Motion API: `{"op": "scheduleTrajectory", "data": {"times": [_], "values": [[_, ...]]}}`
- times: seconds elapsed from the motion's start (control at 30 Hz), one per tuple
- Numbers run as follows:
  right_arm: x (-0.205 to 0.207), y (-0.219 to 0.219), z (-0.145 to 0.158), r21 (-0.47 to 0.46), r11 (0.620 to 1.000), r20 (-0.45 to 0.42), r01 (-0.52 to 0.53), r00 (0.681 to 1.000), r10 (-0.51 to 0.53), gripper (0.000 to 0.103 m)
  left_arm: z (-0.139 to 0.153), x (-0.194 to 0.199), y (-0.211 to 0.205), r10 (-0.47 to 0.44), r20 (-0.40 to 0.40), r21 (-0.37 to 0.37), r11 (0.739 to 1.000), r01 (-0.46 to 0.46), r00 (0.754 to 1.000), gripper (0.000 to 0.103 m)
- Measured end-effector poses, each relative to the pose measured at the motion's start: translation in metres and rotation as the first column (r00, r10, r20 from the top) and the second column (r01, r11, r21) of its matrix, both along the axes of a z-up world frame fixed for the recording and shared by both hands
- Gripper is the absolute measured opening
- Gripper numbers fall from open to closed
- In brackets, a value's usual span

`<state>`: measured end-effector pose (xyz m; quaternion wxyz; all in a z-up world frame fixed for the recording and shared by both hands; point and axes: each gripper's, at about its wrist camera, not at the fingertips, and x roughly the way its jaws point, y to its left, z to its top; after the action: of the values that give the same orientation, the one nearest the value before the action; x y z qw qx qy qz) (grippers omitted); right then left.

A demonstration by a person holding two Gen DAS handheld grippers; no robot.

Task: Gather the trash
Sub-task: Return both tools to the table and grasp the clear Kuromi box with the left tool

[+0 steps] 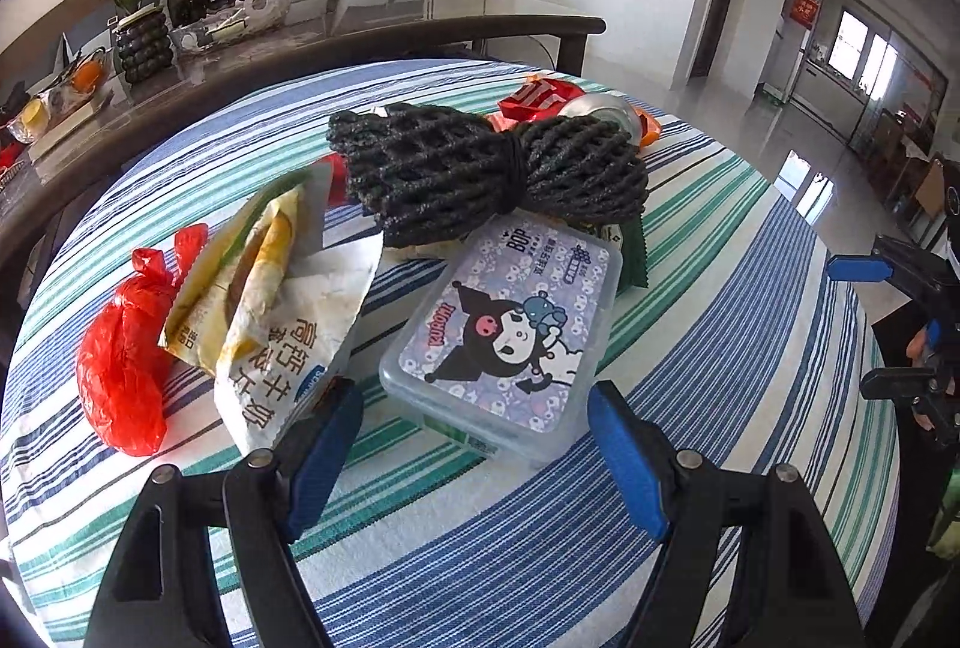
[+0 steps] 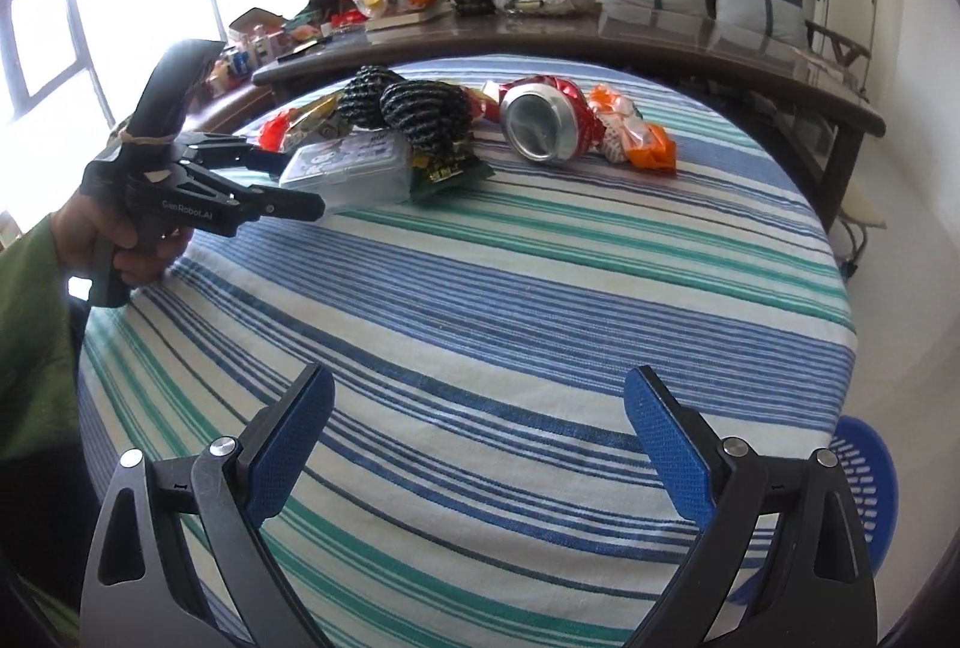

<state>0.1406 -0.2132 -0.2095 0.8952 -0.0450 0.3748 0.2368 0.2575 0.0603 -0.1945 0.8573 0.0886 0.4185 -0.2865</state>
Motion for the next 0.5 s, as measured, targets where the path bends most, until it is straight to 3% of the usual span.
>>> {"op": "scheduleTrajectory", "data": {"times": [0.37, 0.5], "values": [[0.005, -0.003, -0.002, -0.014, 1.000, -0.010, 0.007, 1.000, -0.008, 0.098, 0.000, 0.015, -0.028, -0.085, 0.030, 0.047, 0.995, 0.083, 0.996, 0.079], [0.006, -0.004, -0.002, -0.015, 1.000, -0.011, 0.017, 1.000, -0.017, 0.098, 0.004, 0.006, -0.033, -0.120, 0.037, 0.023, 0.993, 0.119, 0.992, 0.075]]}}
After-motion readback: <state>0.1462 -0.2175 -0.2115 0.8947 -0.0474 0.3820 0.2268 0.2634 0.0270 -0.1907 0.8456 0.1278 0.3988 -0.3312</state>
